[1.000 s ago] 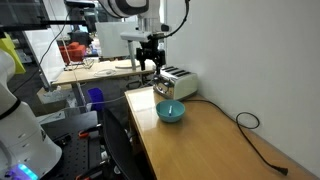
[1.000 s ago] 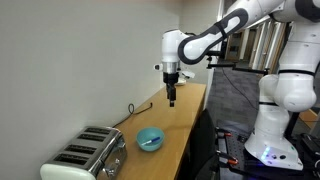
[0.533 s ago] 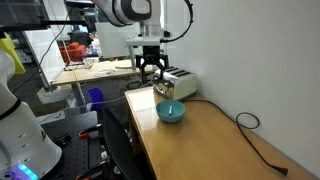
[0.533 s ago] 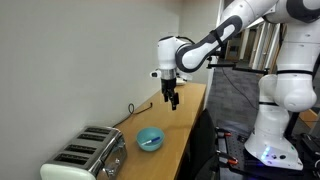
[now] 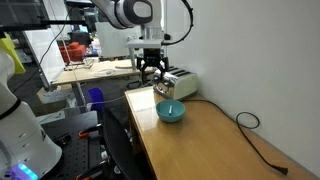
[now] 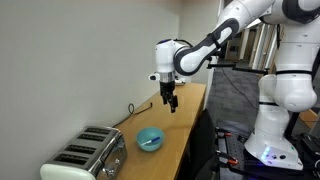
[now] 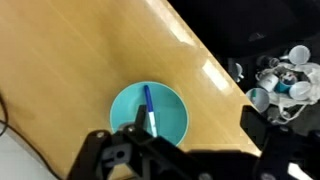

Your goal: Remove the marker from the mug cup and place it on the table

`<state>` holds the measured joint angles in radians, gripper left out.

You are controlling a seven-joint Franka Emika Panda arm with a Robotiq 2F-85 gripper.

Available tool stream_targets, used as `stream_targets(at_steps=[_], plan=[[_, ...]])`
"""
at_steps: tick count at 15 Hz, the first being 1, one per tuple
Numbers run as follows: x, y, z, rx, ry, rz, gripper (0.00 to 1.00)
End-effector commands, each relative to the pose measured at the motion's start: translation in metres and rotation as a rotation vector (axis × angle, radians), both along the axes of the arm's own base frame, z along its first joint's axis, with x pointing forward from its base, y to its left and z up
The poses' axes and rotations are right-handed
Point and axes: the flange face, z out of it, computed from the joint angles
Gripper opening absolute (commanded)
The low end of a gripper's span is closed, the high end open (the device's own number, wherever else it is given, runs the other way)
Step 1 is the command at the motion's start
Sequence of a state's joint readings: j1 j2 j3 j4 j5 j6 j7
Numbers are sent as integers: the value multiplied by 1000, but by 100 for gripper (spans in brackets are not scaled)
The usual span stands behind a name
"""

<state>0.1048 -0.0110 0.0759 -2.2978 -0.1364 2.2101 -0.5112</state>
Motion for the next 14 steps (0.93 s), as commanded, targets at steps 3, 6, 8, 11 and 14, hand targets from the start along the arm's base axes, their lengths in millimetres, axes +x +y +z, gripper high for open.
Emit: stream_targets(at_steps=[3,6,8,11,14], plan=[[45,18,-44,42,-23,63,100],[73,18,-75,47,-8,107,100],[90,17,-93,55,2,134,100],[111,16,-116,45,8,159,100],[126,16,-137,48,11,143,100]])
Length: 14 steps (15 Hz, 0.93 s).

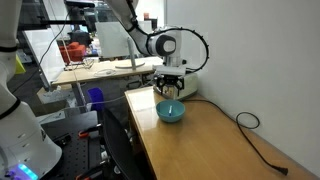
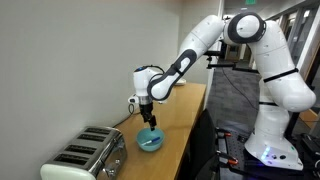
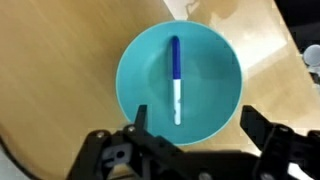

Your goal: Remove the marker from the mug cup and place it on the table

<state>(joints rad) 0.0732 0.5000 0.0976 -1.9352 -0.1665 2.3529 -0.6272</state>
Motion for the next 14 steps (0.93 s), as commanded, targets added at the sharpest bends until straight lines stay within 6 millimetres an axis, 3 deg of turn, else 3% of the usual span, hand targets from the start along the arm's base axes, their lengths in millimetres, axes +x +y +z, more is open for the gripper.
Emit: stream_targets(at_steps=[1,3,9,14], plan=[[17,1,-16,-1,-10,6,100],[21,1,-27,-11,1,8,100],[14,0,-30,5,10,-1,100],[13,-2,-46,19,-43,-19,100]])
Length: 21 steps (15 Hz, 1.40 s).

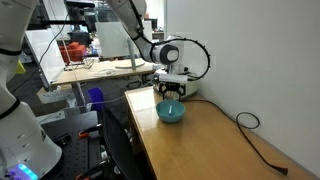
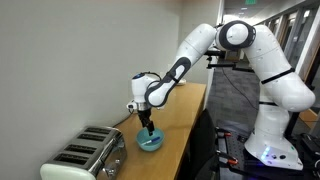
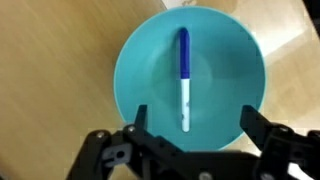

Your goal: Remove the marker from the mug cup and place it on the table

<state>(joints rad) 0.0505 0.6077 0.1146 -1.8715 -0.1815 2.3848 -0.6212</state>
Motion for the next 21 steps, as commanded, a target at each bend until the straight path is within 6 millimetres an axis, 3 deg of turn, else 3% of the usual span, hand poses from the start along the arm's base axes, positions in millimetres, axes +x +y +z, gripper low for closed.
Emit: stream_targets(at_steps=[1,6,13,18,20,21], plan=[[2,-1,-11,13,-70,-13,100],[3,-2,-32,14,-98,-15,100],[-6,-2,-46,4,-76,0,100],[-5,1,-65,-18,-53,20,96],[-3,2,-71,-22,-45,22,92],[-2,2,-73,-23,-46,19,81]])
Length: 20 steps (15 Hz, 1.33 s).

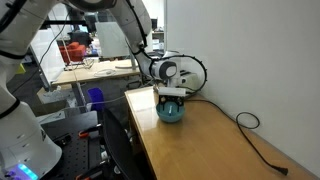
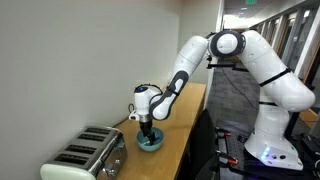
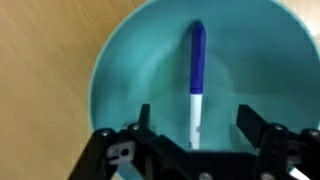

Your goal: Remove the marker from the mug cup and place it on the table

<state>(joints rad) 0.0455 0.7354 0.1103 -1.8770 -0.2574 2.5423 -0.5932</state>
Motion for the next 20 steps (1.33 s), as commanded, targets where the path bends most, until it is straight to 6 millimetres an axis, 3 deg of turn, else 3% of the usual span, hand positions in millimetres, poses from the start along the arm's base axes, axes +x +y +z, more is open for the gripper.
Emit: stream_targets(at_steps=[1,3,11,20], plan=[[7,3,-7,-20,-16,-21,68],[9,3,-10,-18,-16,-26,60],[14,3,-14,1,-9,-28,0],[3,1,15,17,-8,-19,3]])
